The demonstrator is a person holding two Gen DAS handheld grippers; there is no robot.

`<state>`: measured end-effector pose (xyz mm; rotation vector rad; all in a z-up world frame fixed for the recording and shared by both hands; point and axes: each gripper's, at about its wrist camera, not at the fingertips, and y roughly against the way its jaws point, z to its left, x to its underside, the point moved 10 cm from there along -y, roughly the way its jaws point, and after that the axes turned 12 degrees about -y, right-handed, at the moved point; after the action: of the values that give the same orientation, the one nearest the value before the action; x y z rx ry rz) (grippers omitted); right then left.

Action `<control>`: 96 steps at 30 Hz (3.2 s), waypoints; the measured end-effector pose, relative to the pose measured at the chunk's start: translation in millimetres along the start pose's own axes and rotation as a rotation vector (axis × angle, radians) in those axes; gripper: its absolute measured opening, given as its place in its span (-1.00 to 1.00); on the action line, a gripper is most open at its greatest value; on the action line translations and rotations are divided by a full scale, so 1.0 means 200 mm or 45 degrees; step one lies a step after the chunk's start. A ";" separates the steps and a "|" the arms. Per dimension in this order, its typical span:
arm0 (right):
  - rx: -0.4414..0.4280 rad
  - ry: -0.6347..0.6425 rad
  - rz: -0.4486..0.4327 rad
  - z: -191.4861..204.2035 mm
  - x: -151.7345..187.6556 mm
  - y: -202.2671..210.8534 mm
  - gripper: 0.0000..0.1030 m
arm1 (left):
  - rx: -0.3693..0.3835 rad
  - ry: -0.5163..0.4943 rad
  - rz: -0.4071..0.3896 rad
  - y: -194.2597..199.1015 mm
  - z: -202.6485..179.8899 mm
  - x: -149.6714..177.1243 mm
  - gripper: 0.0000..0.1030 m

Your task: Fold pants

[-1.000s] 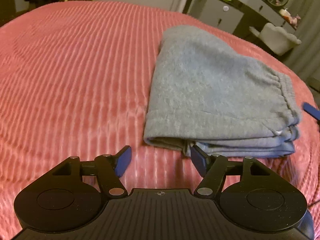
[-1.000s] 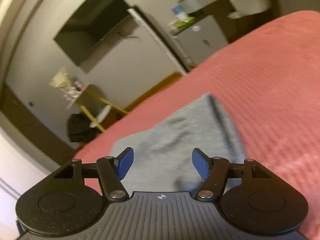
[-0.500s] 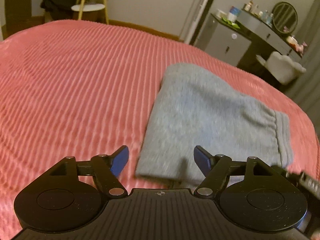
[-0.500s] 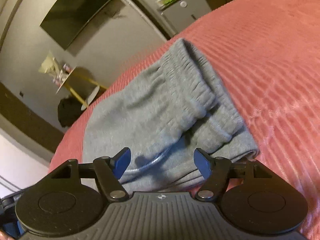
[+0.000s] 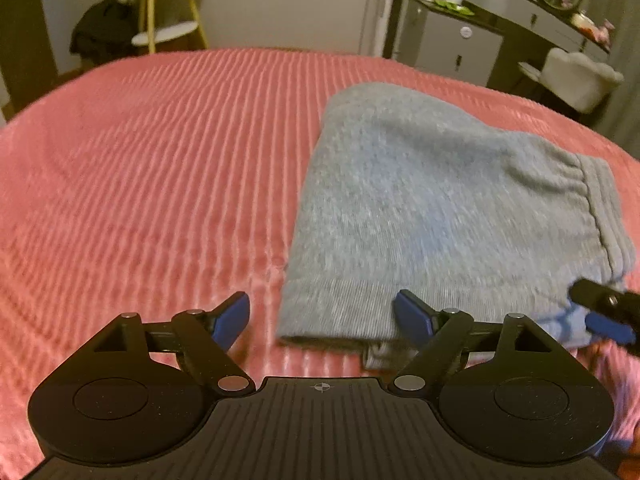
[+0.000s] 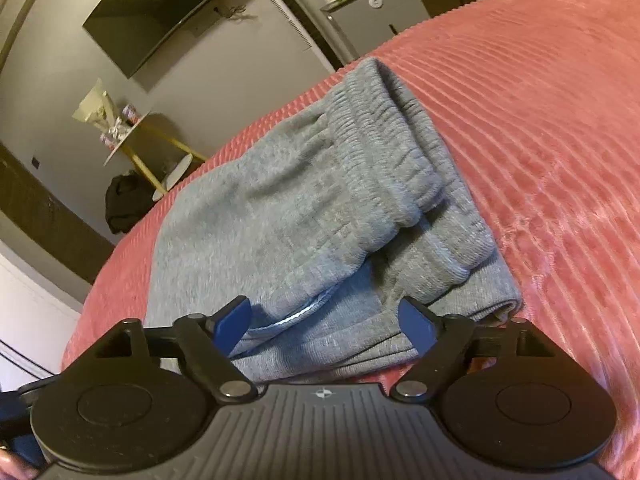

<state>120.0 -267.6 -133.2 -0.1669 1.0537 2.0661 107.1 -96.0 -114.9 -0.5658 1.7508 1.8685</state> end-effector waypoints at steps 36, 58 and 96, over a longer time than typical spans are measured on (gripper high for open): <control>-0.317 0.461 -0.184 0.46 0.34 0.74 0.92 | -0.032 -0.076 -0.181 0.71 -0.05 0.27 0.86; -0.246 -0.591 -0.224 -0.38 -0.28 0.14 0.82 | 0.144 0.577 0.080 -0.20 0.23 0.07 0.73; 0.321 0.614 -0.070 0.20 0.20 0.23 0.92 | -0.033 -0.197 -0.040 0.01 -0.10 0.27 0.96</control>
<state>70.2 -230.0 -95.4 -0.5781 1.5684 1.8644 63.1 -112.2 -148.3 -0.4433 1.6111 1.8638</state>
